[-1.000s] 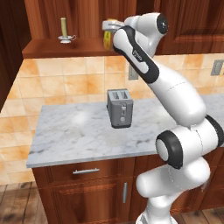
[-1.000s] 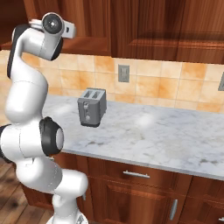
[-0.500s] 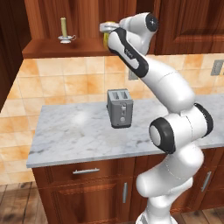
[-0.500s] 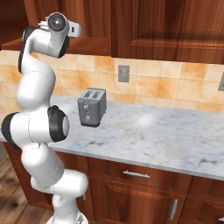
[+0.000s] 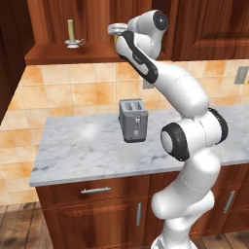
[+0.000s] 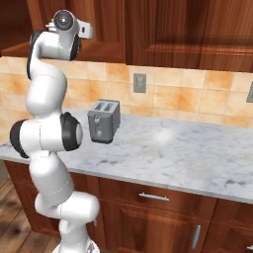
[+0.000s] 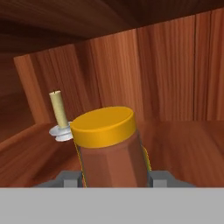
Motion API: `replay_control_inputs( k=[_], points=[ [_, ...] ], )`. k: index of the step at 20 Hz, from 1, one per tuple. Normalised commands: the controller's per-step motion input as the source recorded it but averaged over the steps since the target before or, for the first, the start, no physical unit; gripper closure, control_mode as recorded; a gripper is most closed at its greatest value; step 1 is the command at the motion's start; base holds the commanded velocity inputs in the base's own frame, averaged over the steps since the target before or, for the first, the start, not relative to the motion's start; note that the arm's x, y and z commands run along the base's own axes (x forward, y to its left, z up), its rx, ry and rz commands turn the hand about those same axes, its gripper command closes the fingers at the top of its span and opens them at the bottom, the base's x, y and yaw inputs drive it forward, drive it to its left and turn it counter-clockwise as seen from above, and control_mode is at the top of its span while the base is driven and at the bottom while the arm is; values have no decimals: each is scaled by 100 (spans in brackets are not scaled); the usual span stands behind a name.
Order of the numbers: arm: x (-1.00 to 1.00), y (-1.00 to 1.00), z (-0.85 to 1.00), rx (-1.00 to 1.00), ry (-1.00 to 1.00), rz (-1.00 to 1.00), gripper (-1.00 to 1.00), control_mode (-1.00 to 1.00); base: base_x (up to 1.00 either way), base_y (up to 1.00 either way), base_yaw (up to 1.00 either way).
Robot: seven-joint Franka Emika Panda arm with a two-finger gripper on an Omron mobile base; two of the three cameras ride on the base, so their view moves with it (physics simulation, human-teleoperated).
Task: Pick the honey bottle and honey bottle from the counter and place them in the cabinets closest to them.
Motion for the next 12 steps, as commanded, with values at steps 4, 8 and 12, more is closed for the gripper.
replay_control_inputs(
  k=[4,8,12],
  points=[
    [39,0,0,-3,0,-2,100,-100,0,0,0],
    [37,0,0,0,0,-1,100,-100,0,0,0],
    [37,0,0,0,0,-1,100,-100,0,0,0]
  ],
)
